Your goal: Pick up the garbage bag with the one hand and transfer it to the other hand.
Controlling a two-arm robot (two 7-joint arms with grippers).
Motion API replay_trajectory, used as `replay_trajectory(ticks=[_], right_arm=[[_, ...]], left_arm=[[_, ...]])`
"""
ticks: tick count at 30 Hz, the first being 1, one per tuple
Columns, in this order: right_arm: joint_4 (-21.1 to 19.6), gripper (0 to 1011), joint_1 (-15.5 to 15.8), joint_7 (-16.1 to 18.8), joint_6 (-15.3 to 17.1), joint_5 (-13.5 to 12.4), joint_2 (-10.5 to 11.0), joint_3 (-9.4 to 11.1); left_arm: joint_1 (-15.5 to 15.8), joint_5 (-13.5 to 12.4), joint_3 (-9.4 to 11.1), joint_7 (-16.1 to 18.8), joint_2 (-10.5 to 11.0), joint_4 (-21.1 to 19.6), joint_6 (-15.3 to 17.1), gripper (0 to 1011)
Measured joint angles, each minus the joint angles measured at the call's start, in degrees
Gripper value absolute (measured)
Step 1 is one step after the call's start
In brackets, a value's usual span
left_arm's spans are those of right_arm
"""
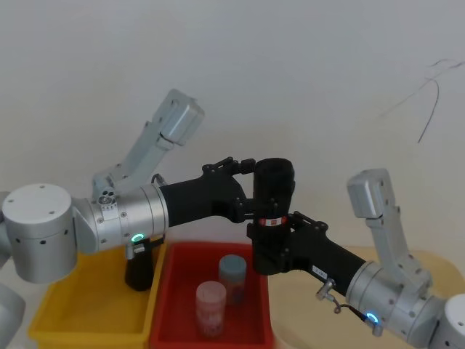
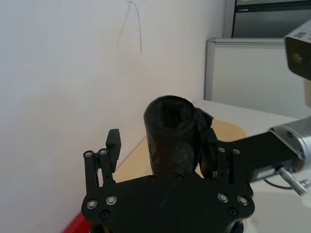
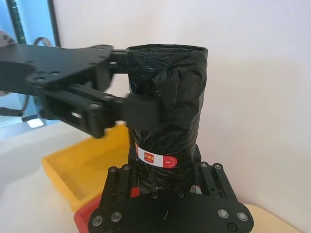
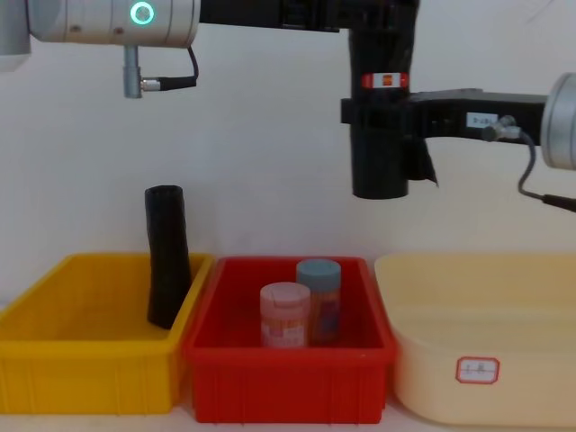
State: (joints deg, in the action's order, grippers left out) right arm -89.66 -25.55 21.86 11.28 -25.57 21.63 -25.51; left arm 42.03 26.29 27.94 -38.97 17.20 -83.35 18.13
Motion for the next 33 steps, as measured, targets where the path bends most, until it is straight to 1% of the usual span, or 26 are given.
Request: replay_trajectory(ticks=[10, 17, 24, 33], right_arm=[[-1.0, 592, 1.2, -1.8, 0.6, 0.3, 0.5, 1.7], [-1.2, 592, 1.8, -3.2, 1.1, 0.6, 0.4, 2.9], [-1.6, 592, 2.7, -5.1, 1.8, 1.5, 0.7, 4.1], [-2.4, 592, 5.2, -9.1, 3.3, 3.2, 1.7, 6.2]], left_arm=[[-0.3, 1.9, -0.3, -2.4, 1.4, -0.9, 0.4, 1000], [-0.6, 2.7, -0.6, -2.7, 2.2, -1.4, 0.8, 1000], [-0.8, 2.8, -1.1, -1.1, 2.5, -1.5, 1.0, 1000], [-1.2, 1.3, -1.7, 3.7, 2.8, -1.4, 0.9, 1000]])
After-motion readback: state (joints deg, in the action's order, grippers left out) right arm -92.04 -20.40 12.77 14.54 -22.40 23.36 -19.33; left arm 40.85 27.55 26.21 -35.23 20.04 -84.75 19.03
